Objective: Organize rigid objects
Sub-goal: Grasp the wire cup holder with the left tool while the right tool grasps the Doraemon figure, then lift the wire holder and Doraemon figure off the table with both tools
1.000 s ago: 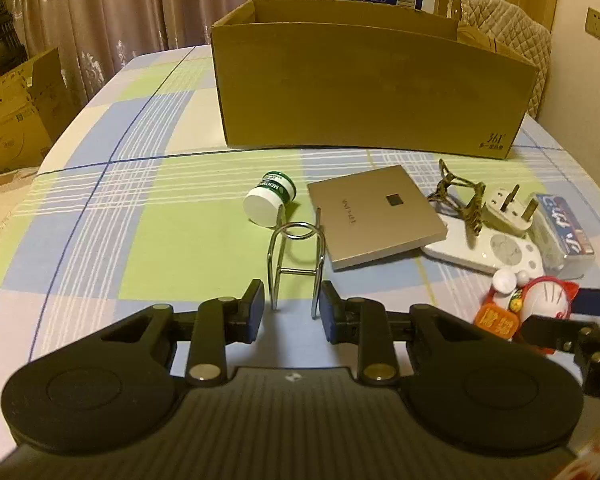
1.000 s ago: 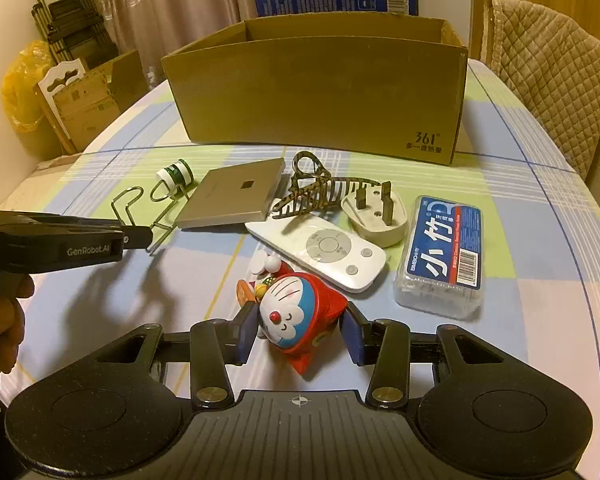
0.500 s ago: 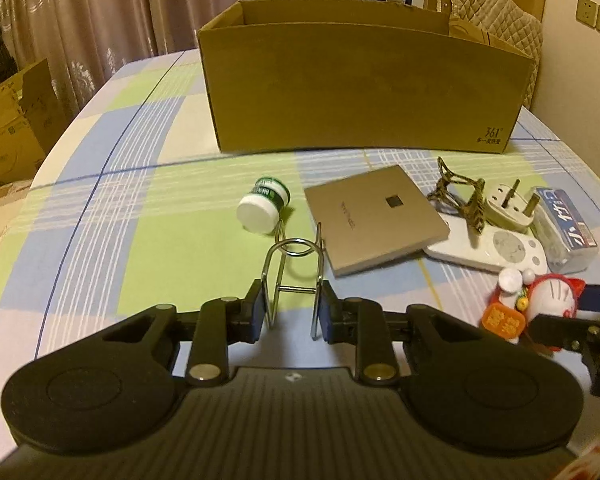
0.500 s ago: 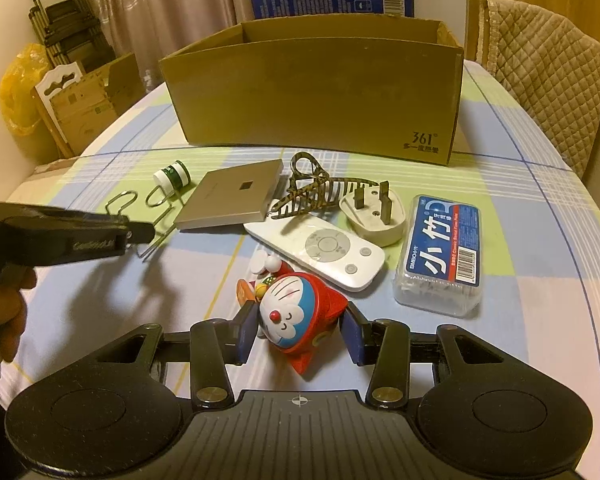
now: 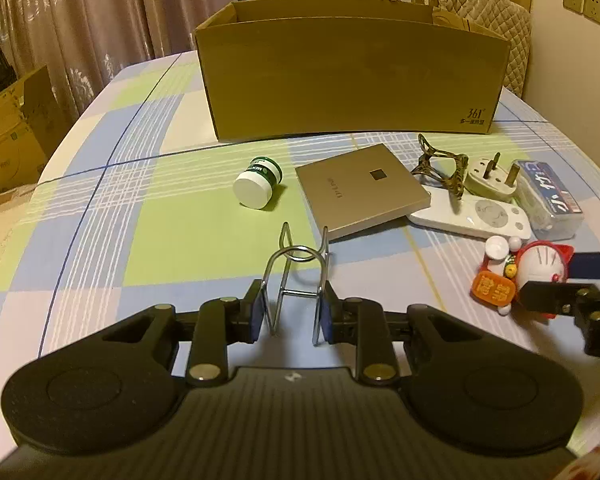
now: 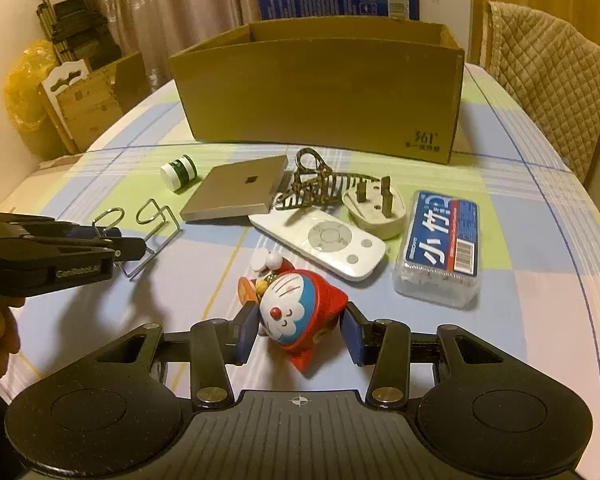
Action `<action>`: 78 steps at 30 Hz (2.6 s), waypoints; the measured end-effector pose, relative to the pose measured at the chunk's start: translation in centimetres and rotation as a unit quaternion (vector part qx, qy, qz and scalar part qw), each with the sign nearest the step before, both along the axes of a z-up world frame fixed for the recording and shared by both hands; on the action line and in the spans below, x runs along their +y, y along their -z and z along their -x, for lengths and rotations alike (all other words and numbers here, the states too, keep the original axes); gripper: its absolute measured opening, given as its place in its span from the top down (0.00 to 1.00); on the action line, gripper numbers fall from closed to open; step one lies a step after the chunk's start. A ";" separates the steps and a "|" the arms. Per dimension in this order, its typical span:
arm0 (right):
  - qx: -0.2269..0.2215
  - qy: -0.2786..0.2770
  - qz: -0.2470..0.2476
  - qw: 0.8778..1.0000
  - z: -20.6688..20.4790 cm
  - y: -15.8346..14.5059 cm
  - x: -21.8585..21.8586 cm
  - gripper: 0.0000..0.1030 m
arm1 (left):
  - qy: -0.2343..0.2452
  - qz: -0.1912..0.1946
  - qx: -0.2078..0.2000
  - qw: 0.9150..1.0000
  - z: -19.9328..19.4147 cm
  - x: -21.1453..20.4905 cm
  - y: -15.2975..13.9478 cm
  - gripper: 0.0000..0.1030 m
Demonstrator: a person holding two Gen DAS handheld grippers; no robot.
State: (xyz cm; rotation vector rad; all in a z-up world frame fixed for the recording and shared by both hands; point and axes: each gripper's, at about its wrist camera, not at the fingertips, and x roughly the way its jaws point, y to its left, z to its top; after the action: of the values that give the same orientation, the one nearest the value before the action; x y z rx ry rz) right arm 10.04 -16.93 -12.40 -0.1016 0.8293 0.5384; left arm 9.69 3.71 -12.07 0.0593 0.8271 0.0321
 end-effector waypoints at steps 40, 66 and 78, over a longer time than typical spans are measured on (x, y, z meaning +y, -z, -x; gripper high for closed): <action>-0.008 -0.007 0.008 1.000 -0.5 0.4 -0.1 0.51 | 0.012 -0.005 0.030 0.999 0.2 -0.3 0.5 0.78; -0.007 0.000 0.004 1.000 -0.6 0.5 -0.4 0.48 | -0.006 0.024 0.053 0.998 0.0 0.8 0.2 0.78; 0.008 -0.031 -0.013 0.999 -1.4 1.1 0.0 0.47 | -0.017 0.051 0.037 0.998 0.6 1.8 -1.6 0.78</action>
State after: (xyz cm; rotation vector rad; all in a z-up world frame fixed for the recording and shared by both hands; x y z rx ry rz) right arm 11.41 -16.88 -13.48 -0.1000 0.8363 0.6081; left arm 9.04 5.47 -10.47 -0.0494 0.9019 0.0192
